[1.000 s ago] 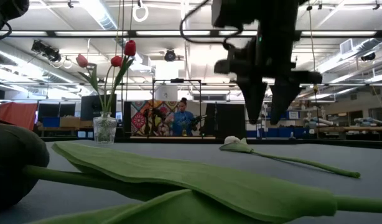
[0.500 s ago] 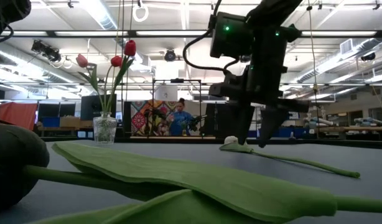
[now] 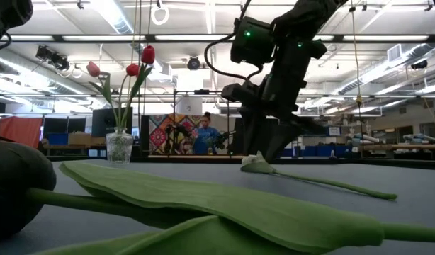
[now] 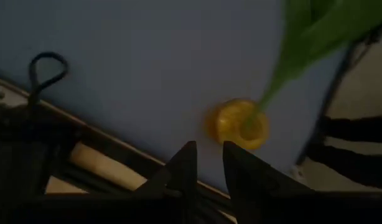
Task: Sort flowers into vase by color
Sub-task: Put the white tulip into the yellow vase
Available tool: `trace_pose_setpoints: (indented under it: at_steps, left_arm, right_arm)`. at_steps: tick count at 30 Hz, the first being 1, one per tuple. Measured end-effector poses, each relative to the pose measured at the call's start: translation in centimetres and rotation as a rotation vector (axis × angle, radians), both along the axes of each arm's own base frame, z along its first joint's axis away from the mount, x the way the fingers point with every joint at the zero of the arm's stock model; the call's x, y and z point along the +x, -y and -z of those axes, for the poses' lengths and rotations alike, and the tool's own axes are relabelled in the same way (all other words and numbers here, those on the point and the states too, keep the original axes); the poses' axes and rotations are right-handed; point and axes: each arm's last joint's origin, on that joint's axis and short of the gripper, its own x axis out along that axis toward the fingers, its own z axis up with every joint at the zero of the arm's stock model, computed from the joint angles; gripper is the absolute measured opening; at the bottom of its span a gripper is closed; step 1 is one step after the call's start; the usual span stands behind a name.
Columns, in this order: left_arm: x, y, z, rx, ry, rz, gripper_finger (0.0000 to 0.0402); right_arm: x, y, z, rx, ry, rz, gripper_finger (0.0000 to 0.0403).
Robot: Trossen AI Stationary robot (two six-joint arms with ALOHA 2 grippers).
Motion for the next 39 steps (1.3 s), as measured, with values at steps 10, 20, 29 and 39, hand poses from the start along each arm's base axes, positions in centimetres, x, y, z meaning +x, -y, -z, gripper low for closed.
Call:
trace_pose_setpoints:
  at_steps: [10,20,29,39]
  left_arm:
    - [2.5,-3.8,-5.0,0.074,0.284,0.048,0.0082]
    - [5.0,-6.4,-7.6,0.240,0.409,0.020,0.0082]
    - [8.8,-7.2,-8.2,0.332,0.483,-0.081,0.0082]
    - [13.4,-7.4,-7.4,0.402,0.460,-0.167,0.0083]
  right_arm:
    - [-0.8,-0.3,0.3,0.028,-0.081,0.067,0.0209]
    - [-0.6,-0.4,0.6,0.038,-0.084,0.063,0.0209]
    - [0.1,-2.1,2.8,-0.003,-0.118,0.046,0.0181]
    - [-0.1,-2.1,3.0,-0.025,-0.137,-0.011,0.0014]
